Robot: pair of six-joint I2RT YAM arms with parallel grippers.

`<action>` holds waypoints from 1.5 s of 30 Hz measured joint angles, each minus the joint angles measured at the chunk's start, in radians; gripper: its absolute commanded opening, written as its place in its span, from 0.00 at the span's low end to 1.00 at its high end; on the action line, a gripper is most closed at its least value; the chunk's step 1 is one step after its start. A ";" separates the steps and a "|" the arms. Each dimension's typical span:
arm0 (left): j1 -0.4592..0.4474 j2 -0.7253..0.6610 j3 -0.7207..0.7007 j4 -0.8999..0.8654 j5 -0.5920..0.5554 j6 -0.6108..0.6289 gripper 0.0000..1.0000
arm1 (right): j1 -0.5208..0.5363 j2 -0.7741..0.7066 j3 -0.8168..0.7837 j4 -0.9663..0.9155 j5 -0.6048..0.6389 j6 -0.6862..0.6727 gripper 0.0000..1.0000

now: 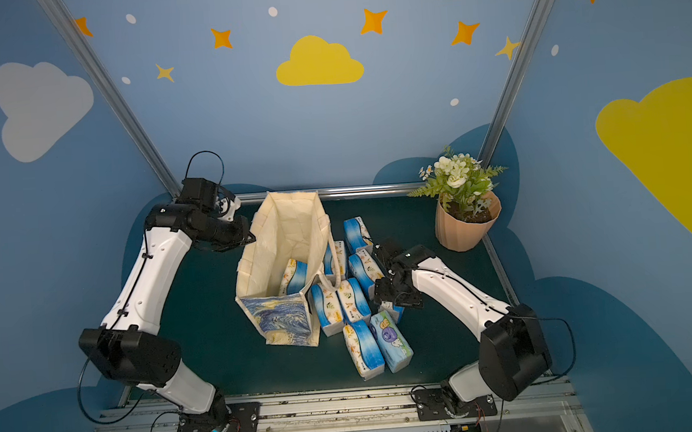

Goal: Put tissues into the canvas bag
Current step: Pick up the pack of facial tissues from the center of the board.

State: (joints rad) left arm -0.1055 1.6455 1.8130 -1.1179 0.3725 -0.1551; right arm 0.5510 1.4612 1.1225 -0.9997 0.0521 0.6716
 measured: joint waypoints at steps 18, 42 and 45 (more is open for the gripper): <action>0.023 0.014 0.023 -0.003 0.018 0.025 0.10 | -0.071 0.143 -0.034 0.136 -0.039 0.013 0.80; 0.025 0.030 0.023 -0.006 0.024 0.024 0.04 | -0.098 -0.107 0.143 0.055 0.125 -0.137 0.29; 0.025 0.030 0.023 -0.006 0.024 0.023 0.04 | -0.097 -0.139 0.269 0.097 0.089 -0.190 0.29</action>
State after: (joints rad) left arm -0.0807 1.6756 1.8362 -1.1240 0.3965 -0.1318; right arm 0.4538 1.3220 1.3918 -0.9031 0.1413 0.4812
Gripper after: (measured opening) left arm 0.047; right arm 0.426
